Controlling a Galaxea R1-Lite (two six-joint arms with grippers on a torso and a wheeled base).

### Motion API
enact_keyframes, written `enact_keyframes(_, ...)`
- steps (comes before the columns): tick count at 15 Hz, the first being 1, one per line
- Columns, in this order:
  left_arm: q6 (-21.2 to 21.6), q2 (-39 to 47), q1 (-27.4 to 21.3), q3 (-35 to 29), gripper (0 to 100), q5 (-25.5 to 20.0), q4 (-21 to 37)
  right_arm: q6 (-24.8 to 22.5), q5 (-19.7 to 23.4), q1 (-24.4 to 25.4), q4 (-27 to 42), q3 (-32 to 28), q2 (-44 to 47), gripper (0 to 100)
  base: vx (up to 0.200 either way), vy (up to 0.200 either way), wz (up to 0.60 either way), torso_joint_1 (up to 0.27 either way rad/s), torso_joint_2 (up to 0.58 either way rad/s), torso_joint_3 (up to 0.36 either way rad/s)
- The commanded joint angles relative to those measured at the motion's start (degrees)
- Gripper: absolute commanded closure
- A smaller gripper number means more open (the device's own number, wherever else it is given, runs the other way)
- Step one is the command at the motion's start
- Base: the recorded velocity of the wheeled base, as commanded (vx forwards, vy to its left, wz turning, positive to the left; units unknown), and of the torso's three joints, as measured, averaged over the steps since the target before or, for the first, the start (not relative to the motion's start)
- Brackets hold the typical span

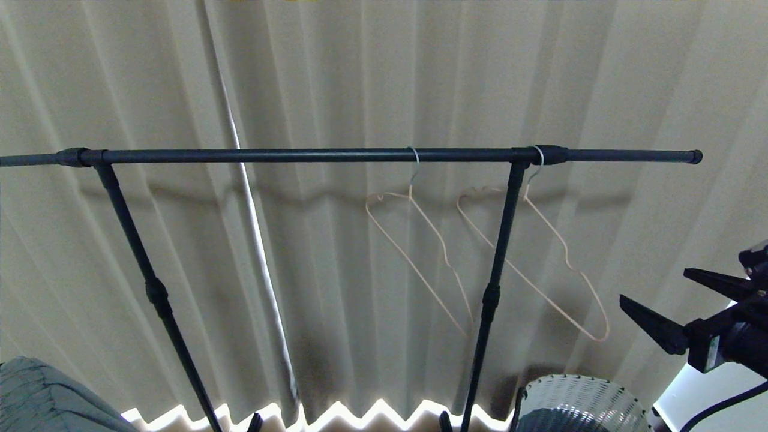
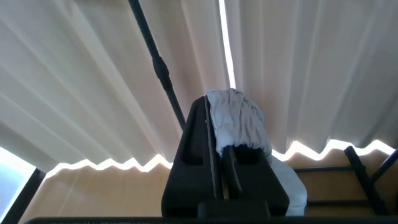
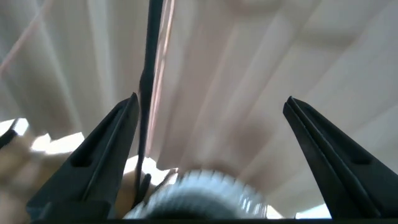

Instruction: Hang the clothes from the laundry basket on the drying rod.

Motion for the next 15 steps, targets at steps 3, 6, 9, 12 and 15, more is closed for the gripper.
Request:
enact_keyframes(3, 0.41, -0.27, -4.27, 0.75, 100, 0.04, 0.07, 0.08, 2.26, 2.76, 35.33, -25.93, 3.61, 0, 0.0, 0.0, 0.0, 0.0, 0.0, 0.0)
enact_keyframes(6, 0.58, -0.27, -5.06, 0.84, 100, 0.04, 0.07, -0.01, 2.09, 3.73, 40.51, -31.29, 7.39, 0, 0.0, 0.0, 0.0, 0.0, 0.0, 0.0)
enact_keyframes(9, 0.58, -0.27, -5.06, 0.93, 100, 0.04, 0.07, 0.08, -0.2, 6.63, 42.98, -37.35, 17.5, 0, 0.0, 0.0, 0.0, 0.0, 0.0, 0.0)
enact_keyframes(12, 0.58, -0.27, -5.06, 0.93, 100, 0.04, 0.16, 3.94, -2.13, 9.18, 42.71, -41.31, 24.09, 0, 0.0, 0.0, 0.0, 0.0, 0.0, 0.0)
enact_keyframes(15, 0.58, -0.27, -5.06, 1.01, 100, 0.04, 0.16, 8.16, -5.3, 10.32, 42.89, -45.97, 29.1, 0, 0.0, 0.0, 0.0, 0.0, 0.0, 0.0)
